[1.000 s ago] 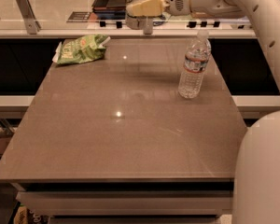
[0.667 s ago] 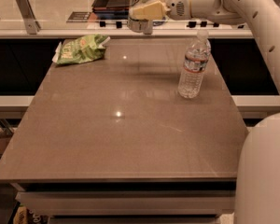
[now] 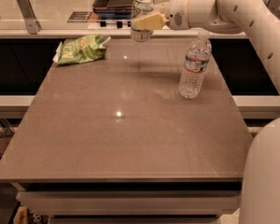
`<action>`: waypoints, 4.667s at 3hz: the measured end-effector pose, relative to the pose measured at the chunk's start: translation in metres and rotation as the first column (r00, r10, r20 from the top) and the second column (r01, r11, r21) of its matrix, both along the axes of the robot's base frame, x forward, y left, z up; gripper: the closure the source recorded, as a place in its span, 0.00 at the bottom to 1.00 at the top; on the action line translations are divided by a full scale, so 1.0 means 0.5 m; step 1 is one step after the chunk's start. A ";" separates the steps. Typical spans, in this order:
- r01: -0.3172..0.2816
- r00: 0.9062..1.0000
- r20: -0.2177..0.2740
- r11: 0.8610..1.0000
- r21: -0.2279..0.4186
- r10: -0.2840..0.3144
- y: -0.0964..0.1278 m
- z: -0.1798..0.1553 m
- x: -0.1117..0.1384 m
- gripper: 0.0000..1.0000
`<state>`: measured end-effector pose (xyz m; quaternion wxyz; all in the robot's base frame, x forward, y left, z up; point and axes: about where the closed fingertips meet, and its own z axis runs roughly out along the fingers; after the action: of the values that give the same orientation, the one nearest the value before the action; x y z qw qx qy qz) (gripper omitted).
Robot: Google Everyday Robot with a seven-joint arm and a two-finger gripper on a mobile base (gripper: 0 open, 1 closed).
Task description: Move 7up can near green jalapeno chip bag
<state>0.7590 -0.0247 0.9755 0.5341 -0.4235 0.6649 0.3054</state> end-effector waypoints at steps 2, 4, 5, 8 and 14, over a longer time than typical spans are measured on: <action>0.017 0.999 -0.038 0.997 -0.069 -0.019 0.006 -0.056 0.012 1.00; 0.013 0.999 -0.036 0.994 -0.110 -0.017 0.014 -0.095 0.041 1.00; -0.020 0.998 -0.055 0.992 -0.124 0.013 0.058 -0.131 0.074 1.00; -0.065 0.997 -0.058 0.993 -0.097 0.060 0.104 -0.200 0.107 1.00; -0.091 0.994 -0.075 0.992 -0.092 0.084 0.142 -0.227 0.105 0.00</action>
Offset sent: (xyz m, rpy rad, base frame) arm 0.0113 -0.0092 -0.0346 -0.1039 0.0472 -0.0389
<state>0.8116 0.0461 0.8619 0.4753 -0.4660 0.6782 0.3114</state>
